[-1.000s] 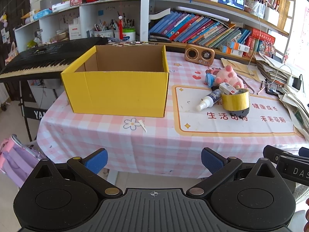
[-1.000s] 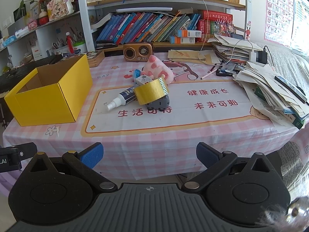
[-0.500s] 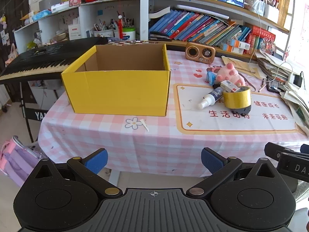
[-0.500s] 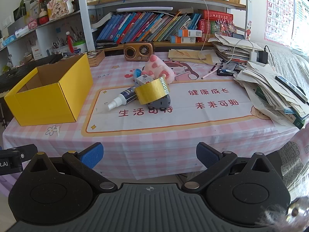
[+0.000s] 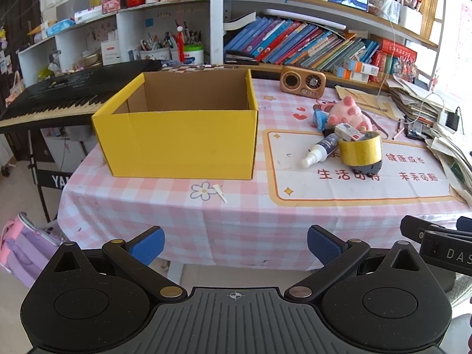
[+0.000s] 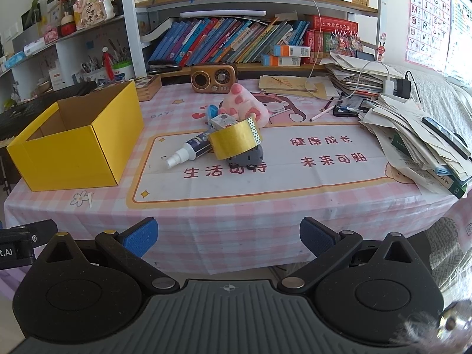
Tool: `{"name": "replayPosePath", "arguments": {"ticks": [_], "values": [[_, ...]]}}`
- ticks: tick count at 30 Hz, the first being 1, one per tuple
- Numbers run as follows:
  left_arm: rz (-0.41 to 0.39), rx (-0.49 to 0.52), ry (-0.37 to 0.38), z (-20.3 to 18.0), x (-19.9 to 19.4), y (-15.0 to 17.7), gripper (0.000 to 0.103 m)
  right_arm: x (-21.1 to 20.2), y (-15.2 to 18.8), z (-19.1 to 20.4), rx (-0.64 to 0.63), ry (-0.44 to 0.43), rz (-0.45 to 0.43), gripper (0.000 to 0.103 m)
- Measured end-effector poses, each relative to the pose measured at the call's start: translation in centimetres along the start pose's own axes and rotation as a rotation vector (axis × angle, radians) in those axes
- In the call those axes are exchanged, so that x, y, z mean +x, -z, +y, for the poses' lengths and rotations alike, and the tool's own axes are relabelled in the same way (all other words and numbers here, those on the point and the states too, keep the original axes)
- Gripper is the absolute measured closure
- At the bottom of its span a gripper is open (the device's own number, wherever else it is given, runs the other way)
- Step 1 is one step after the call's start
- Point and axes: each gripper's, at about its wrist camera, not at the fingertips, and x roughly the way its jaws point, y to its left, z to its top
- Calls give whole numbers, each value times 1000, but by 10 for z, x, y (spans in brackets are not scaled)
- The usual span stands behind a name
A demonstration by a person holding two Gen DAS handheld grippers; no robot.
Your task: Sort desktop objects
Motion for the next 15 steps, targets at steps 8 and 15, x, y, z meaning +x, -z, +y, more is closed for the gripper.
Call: {"name": "replayPosePath", "arguments": {"ticks": [8,15], "values": [[-2,-5,12,1,0,0,0,3,2,7,-7,-2,-8,0],[-4,-5,17,1,-2,0,0,2,2,8,-3,-9,-9,0]]}}
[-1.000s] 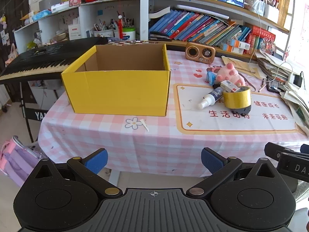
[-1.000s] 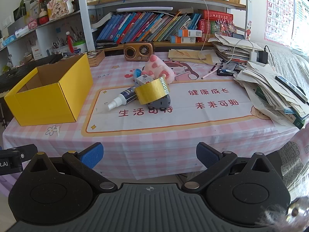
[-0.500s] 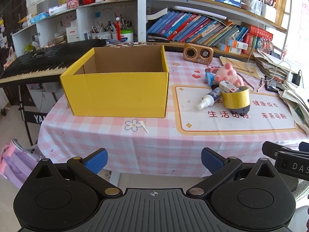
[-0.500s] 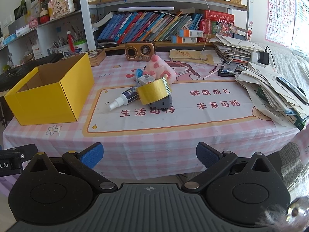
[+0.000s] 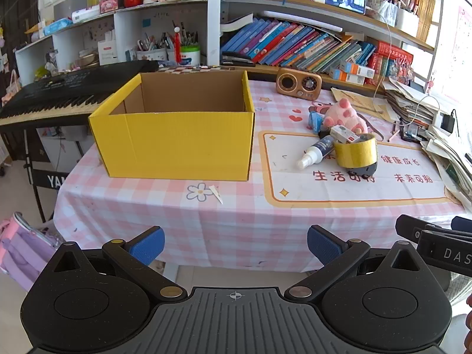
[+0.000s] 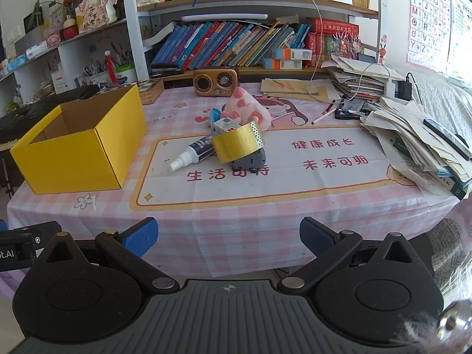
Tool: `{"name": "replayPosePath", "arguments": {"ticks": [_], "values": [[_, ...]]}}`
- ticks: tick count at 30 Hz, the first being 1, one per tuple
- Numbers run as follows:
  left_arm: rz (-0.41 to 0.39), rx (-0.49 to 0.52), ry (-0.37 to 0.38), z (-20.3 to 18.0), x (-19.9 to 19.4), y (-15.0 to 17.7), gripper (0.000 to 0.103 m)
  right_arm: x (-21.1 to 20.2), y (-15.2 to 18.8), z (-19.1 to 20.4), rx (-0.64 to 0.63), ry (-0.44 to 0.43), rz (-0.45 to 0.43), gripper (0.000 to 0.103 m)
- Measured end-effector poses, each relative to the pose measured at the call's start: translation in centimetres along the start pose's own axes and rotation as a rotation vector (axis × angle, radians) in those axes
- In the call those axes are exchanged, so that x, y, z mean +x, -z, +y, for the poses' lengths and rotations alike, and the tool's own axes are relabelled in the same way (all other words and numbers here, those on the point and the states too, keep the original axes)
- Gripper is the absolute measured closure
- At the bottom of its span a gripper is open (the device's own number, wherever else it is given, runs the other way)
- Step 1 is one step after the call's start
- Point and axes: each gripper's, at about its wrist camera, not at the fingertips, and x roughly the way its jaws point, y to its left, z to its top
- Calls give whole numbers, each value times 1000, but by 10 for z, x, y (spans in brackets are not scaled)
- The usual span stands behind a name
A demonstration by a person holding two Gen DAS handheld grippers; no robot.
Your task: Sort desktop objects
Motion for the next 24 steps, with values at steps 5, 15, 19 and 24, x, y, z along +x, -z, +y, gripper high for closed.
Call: {"name": "replayPosePath", "arguments": {"ticks": [5,15,19,24], "values": [[0,-2,3,1,0,0,0,1,0,1,2,2,0,0],[9,-22,5,4,0,0,0,-5,-2,0,2,4,-18,0],[-2,-14,13,3,-2,0,0,-7,-2,-3,3,5,-21,0],[-6,-4,12,2,-3,1,0,-7,-1,-3,5,4,-21,0]]}}
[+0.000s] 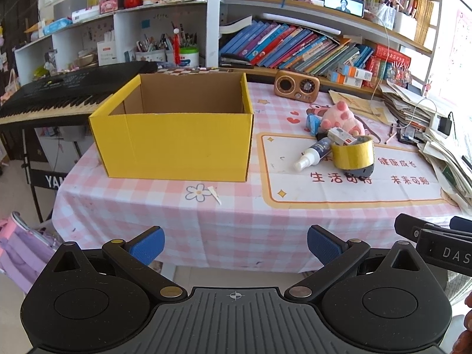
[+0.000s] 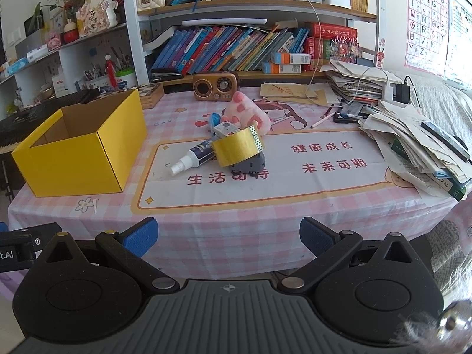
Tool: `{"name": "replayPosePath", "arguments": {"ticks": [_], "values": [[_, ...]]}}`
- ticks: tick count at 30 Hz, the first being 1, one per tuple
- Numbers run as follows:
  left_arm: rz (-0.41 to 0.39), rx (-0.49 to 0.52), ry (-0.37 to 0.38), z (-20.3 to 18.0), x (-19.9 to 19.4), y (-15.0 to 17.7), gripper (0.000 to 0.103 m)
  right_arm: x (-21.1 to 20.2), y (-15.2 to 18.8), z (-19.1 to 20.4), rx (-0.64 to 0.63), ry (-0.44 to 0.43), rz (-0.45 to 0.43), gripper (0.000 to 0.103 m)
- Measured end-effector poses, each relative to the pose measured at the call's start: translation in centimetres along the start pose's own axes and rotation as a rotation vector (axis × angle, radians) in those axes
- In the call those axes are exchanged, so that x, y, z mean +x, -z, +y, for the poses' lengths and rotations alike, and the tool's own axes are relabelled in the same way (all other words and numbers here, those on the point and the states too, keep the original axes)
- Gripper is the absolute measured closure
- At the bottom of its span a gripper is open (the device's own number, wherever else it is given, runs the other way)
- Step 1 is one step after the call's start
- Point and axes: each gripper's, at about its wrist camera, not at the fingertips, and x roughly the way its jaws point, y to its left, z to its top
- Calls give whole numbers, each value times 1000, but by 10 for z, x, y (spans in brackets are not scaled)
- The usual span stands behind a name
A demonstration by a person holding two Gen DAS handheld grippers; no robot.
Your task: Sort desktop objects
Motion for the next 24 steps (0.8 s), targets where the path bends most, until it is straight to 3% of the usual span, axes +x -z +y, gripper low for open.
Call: {"name": "replayPosePath", "arguments": {"ticks": [24], "values": [[29,24,53,-16,15,-5,0,3,-3,-17,19,23,32,0]]}}
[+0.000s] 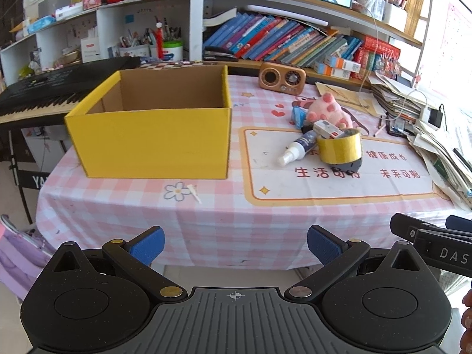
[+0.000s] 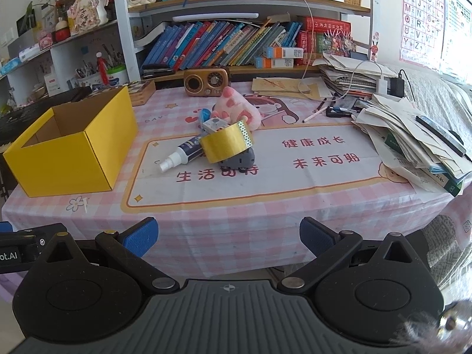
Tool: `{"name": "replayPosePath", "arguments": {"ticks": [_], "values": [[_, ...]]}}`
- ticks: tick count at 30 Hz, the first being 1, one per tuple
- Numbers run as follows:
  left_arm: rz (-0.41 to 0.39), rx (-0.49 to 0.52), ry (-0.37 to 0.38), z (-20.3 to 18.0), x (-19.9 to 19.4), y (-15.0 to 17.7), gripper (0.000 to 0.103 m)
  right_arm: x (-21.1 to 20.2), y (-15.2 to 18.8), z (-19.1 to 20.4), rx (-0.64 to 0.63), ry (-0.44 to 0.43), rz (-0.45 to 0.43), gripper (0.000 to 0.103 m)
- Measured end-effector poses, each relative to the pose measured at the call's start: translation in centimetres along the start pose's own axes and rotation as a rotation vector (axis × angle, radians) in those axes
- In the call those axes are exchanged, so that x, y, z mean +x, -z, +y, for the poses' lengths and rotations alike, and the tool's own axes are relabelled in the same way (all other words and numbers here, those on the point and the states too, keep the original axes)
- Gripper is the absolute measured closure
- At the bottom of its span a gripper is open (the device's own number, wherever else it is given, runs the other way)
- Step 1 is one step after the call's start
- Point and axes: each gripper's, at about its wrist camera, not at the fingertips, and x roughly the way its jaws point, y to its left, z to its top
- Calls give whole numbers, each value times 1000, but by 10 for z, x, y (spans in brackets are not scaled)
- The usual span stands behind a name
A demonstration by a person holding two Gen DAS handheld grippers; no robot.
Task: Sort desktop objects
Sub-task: 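Move the right tool to the yellow tape roll and grasp it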
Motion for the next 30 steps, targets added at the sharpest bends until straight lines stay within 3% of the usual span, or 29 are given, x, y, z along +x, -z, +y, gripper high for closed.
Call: {"name": "replayPosePath", "arguments": {"ticks": [16,23,27,30], "values": [[31,15,54,-44,38,-23,0,32,-26,-42,-5,32,31,2],[42,3,64,-64,59,-35,0,55,-43,-60,-19,-1,43,2],[37,-7,69,-75,69,-42,1,69,-55,-70,-43,-31,42,12],[38,-23,54,-80,78,-46,1,82,-63,-74,-66,-71,51,13]]}}
